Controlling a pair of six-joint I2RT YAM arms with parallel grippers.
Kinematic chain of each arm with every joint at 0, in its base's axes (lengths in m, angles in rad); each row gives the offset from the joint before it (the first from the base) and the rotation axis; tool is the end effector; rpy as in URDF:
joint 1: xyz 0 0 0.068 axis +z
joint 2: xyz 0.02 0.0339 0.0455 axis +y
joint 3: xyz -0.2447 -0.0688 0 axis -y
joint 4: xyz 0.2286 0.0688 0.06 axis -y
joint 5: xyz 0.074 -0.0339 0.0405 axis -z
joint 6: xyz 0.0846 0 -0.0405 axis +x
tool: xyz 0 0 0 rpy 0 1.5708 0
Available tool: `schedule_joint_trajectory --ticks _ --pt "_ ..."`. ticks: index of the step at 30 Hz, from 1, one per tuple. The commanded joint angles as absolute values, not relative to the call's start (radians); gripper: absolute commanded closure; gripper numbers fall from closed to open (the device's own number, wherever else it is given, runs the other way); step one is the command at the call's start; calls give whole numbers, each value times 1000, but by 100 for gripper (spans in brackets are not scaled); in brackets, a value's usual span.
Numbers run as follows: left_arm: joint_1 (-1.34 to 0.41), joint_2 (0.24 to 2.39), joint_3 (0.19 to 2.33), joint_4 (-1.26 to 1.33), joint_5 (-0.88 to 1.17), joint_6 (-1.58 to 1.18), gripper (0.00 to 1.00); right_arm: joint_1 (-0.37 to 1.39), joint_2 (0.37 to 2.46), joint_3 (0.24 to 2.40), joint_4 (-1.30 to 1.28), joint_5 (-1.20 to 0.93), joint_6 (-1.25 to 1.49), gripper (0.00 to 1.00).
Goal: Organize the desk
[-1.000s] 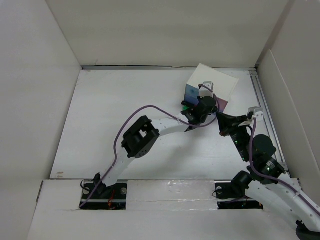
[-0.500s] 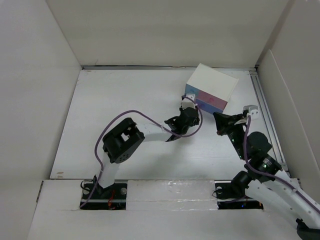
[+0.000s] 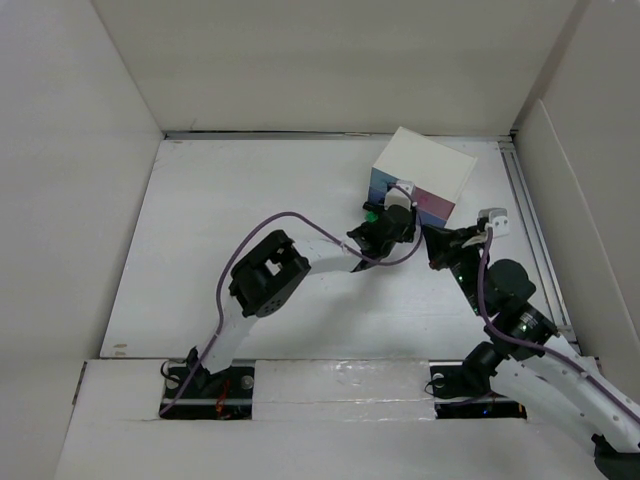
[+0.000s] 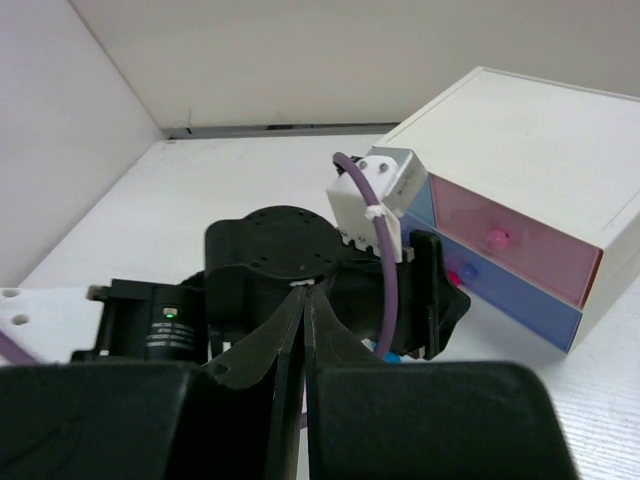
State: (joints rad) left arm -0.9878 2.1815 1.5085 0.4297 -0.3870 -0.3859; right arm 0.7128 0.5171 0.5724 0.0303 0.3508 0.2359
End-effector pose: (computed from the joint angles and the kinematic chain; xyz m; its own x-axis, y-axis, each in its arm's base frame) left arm 0.3153 -0.4201 0.1817 -0.3380 -0.1207 -0.9334 0.4795 0.8313 -0.2811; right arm 0.1591 0.0991 0.3201 -0.0201 0.2727 -0.9619 -0.3604 0.8954 0.2614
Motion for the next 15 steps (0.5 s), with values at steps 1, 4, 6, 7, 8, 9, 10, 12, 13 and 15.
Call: schedule_joint_trajectory --ticks 1,4,6,7,8,9,10,12,13,15 --pt "-968 2212 1597 378 -359 -325 59 701 505 566 84 348 232 93" --pt "-943 2244 1638 357 -328 -333 61 701 506 569 84 348 230 92" --pt "-933 2261 1666 344 -319 -328 61 701 508 568 86 347 230 92" --pt "-933 2269 1677 335 -313 -324 61 701 511 566 87 347 230 91" --pt "-933 2293 1721 321 -311 -319 61 701 512 568 89 347 232 91" --pt "-933 2312 1753 277 -308 -318 61 701 512 566 89 344 232 91" --pt "-924 2324 1779 252 -299 -319 62 701 511 565 90 344 232 91" --pt "-913 2356 1824 230 -273 -327 62 701 508 565 91 342 233 91" --pt "-913 2361 1828 232 -268 -327 63 701 508 565 89 344 233 91" --pt "-904 2372 1836 235 -261 -328 63 701 502 563 91 347 233 91"
